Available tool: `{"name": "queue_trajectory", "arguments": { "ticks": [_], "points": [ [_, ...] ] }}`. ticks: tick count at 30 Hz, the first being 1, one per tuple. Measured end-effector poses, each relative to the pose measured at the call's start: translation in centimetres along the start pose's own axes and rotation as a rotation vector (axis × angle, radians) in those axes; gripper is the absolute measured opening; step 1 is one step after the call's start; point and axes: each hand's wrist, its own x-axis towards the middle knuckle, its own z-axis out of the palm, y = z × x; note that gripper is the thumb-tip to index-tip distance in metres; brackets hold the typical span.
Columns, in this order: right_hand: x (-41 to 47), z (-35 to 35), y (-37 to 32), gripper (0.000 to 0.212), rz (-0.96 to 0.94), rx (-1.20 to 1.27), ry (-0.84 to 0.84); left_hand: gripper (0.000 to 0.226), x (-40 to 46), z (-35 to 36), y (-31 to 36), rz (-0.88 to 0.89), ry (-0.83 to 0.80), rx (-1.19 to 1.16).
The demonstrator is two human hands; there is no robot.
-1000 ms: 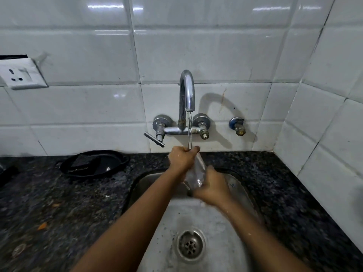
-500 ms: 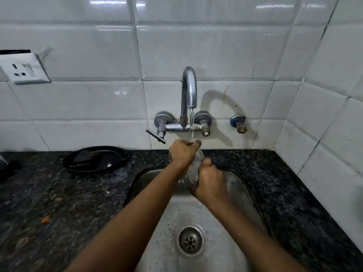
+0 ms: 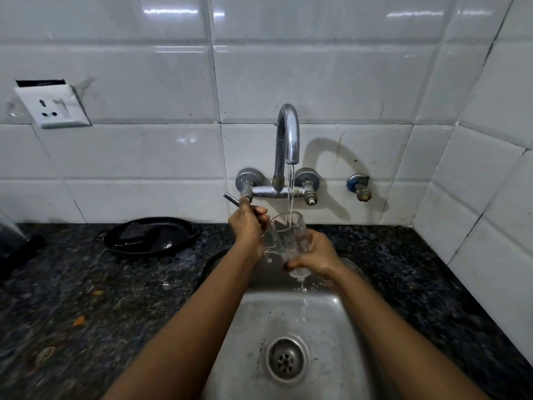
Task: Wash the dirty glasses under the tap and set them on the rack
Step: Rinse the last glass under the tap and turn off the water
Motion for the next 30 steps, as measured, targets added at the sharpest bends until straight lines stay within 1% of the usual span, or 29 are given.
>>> {"name": "queue_trajectory", "arguments": {
  "ticks": [3,5,7,9,10,12,14,15,17,19,23,25,30],
  "points": [
    [0.4,-0.3,-0.7,0.069,-0.046,-0.075,0.046,0.034,2.1,-1.5,-0.2,0.045,0.123,0.183],
    [0.6,-0.9,-1.2,0.069,-0.101,-0.189,0.048,0.035,2.8,-1.8,0.0,0.059,0.134,0.316],
    [1.1,-1.2,-1.9,0.07,-0.149,-0.368,0.034,0.035,3.1,-1.8,0.3,0.116,0.151,0.481],
    [1.4,-1.3,-2.6,0.066,-0.189,-0.575,0.041,0.036,3.3,-1.8,0.6,0.191,0.187,0.64],
    [1.5,-1.3,-2.9,0.063,-0.202,-0.662,0.038,0.04,3.6,-1.9,0.5,0.203,0.192,0.687],
    [1.7,-1.1,-3.3,0.061,-0.203,-0.774,0.028,0.047,4.4,-2.2,0.2,0.219,0.181,0.774],
    [1.9,-0.9,-3.6,0.052,-0.213,-0.846,0.03,0.042,4.6,-2.4,-0.1,0.314,0.155,0.925],
    [2.0,-0.7,-3.6,0.047,-0.225,-0.869,0.032,0.039,4.7,-2.4,-0.3,0.368,0.149,0.985],
    [2.4,-0.4,-3.9,0.047,-0.243,-0.866,0.015,0.038,4.5,-2.6,-0.5,0.448,0.143,1.086],
    [2.7,0.0,-4.2,0.051,-0.278,-0.866,-0.004,0.037,4.4,-2.9,-0.5,0.535,0.136,1.243],
    [3.1,0.7,-4.6,0.065,-0.291,-0.806,0.024,0.035,4.5,-3.3,-0.1,0.731,0.071,1.529],
    [3.1,0.9,-4.7,0.068,-0.286,-0.772,0.045,0.036,4.6,-3.4,0.0,0.743,0.054,1.596],
    [1.6,1.0,-5.6,0.069,-0.268,-0.728,0.057,0.038,4.3,-4.0,0.0,0.679,0.037,1.54]
  ]
}}
